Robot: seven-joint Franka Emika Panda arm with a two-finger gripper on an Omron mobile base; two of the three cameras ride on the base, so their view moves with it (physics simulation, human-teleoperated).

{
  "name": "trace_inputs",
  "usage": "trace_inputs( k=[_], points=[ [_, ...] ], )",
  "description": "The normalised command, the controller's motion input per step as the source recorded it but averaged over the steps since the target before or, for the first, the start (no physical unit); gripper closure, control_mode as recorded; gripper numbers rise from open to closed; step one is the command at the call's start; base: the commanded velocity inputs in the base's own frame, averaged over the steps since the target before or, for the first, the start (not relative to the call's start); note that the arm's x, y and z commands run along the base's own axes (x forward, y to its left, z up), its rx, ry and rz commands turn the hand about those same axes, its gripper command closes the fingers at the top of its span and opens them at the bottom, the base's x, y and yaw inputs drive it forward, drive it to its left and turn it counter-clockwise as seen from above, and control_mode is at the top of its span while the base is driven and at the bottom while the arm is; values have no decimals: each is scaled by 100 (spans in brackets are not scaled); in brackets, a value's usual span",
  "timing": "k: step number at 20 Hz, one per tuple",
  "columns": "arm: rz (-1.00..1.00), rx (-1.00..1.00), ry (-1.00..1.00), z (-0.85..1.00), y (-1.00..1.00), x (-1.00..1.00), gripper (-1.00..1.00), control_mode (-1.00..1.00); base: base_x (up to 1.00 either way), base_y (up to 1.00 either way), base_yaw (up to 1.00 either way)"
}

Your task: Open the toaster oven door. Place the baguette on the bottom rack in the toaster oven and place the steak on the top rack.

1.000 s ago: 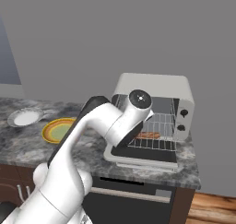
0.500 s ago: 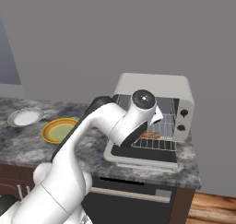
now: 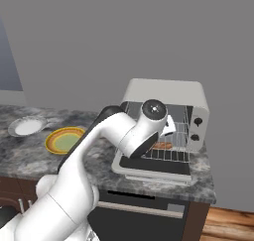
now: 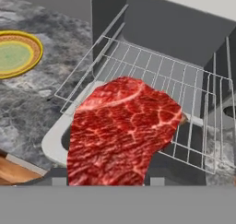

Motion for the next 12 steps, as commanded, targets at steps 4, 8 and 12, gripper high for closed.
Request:
trace_inputs(
  k=[4,8,12],
  points=[
    [-5,5,0,-2,0,26,100,-100,0,0,0],
    [-4,2,0,-3,0,23,100,-100,0,0,0],
    [-4,0,1,-13,0,23,100,-100,0,0,0]
  ],
)
